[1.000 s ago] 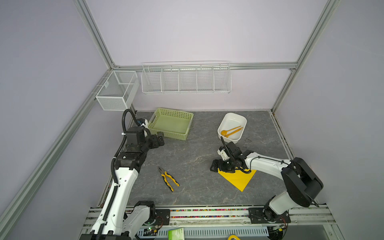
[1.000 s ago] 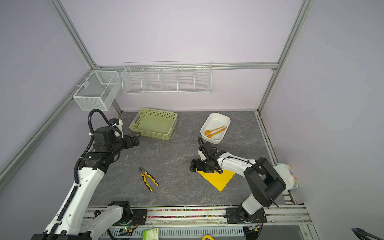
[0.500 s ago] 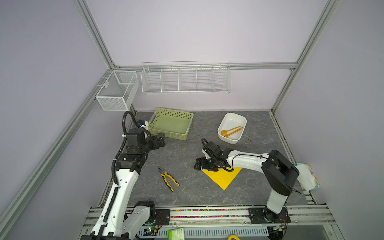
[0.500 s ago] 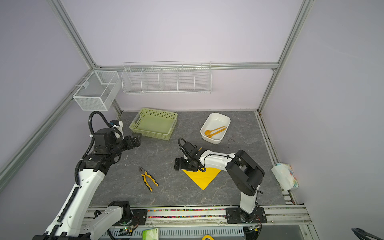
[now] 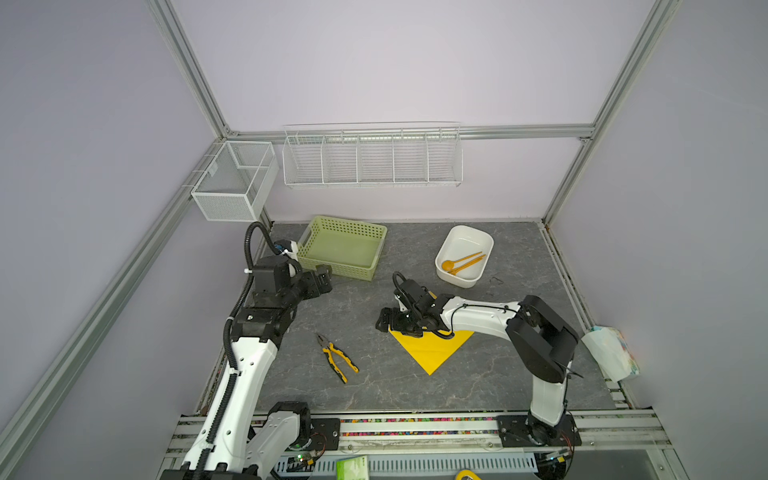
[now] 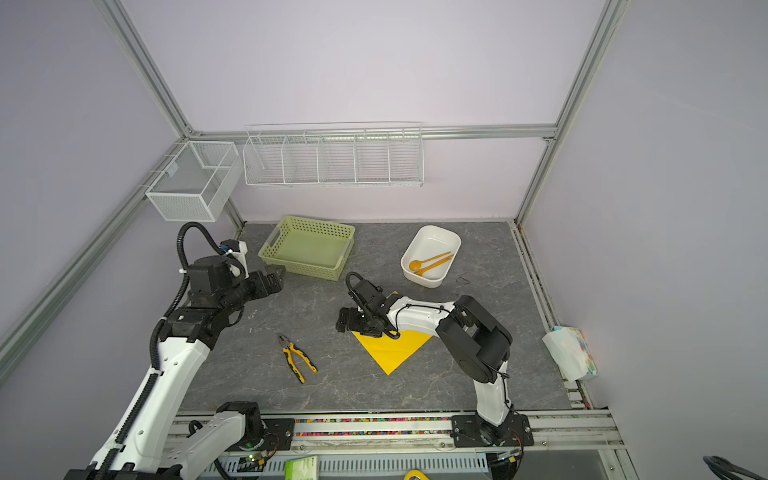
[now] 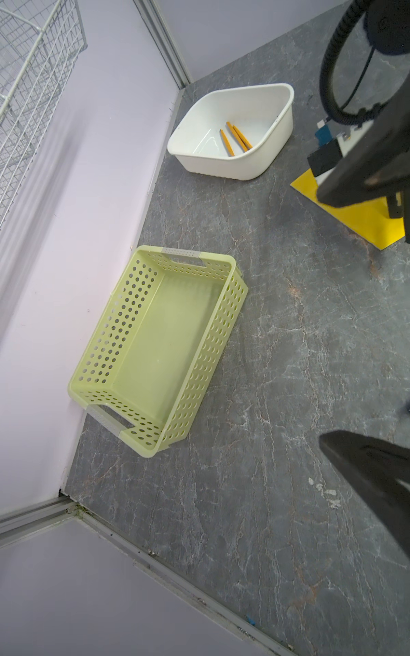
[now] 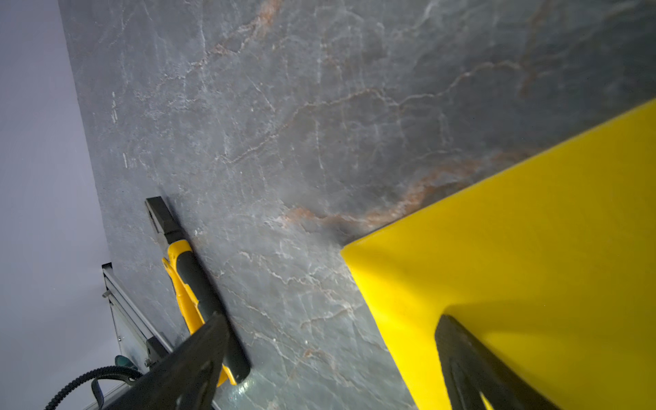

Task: Place the utensils on the paper napkin and roll it up
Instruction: 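Drag the yellow napkin to table center with right gripper while left moves over basket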

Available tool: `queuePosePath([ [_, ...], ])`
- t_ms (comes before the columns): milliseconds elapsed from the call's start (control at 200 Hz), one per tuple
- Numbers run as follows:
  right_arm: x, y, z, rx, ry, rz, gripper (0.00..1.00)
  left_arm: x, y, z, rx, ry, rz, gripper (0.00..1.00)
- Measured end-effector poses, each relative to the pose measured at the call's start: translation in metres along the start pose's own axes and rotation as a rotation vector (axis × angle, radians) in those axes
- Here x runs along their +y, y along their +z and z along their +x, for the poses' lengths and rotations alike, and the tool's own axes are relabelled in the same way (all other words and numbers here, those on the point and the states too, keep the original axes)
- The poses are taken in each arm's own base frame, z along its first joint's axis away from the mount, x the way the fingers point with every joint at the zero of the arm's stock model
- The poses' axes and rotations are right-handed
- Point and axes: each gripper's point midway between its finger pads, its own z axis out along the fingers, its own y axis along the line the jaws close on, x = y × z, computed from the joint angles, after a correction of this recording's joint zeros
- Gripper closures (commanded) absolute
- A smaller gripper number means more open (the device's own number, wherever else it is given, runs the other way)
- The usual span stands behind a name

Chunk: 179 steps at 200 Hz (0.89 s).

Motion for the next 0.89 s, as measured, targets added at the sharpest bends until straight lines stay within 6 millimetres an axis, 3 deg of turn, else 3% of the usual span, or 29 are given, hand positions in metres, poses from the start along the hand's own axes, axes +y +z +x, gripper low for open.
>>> queuePosePath([
  [505,0.007,-0.004,-0.004,-0.001,-0.021,0.027,0.05,0.0,0.005,0.003,0.014,-0.01,0.004,0.01],
  [715,0.018,-0.029,-0.011,-0.029,-0.059,0.018,0.04,0.0,0.007,0.003,0.017,-0.01,0.003,0.01],
  [895,0.02,-0.058,-0.029,-0.086,-0.079,0.008,0.04,0.002,0.011,0.005,0.03,-0.012,-0.003,0.01],
])
